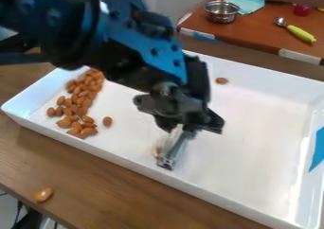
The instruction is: Sweep into pile
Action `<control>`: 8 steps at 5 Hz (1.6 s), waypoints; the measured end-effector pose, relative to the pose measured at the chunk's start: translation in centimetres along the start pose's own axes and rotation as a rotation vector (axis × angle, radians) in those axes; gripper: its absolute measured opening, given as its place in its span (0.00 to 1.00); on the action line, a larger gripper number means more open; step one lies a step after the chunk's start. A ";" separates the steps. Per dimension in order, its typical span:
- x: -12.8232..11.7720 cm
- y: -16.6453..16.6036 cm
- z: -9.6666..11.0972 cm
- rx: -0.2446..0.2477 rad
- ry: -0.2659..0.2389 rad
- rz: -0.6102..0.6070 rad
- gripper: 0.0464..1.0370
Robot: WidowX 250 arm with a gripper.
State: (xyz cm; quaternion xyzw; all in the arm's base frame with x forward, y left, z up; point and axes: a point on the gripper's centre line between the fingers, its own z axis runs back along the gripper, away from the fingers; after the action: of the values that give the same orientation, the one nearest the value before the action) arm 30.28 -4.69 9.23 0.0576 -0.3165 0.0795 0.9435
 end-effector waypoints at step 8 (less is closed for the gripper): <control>5.4 1.2 2.1 -0.142 0.011 0.128 0.31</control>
State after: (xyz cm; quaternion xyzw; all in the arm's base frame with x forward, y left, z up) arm 33.09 -3.27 14.21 -0.0303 -0.3193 0.1173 0.9399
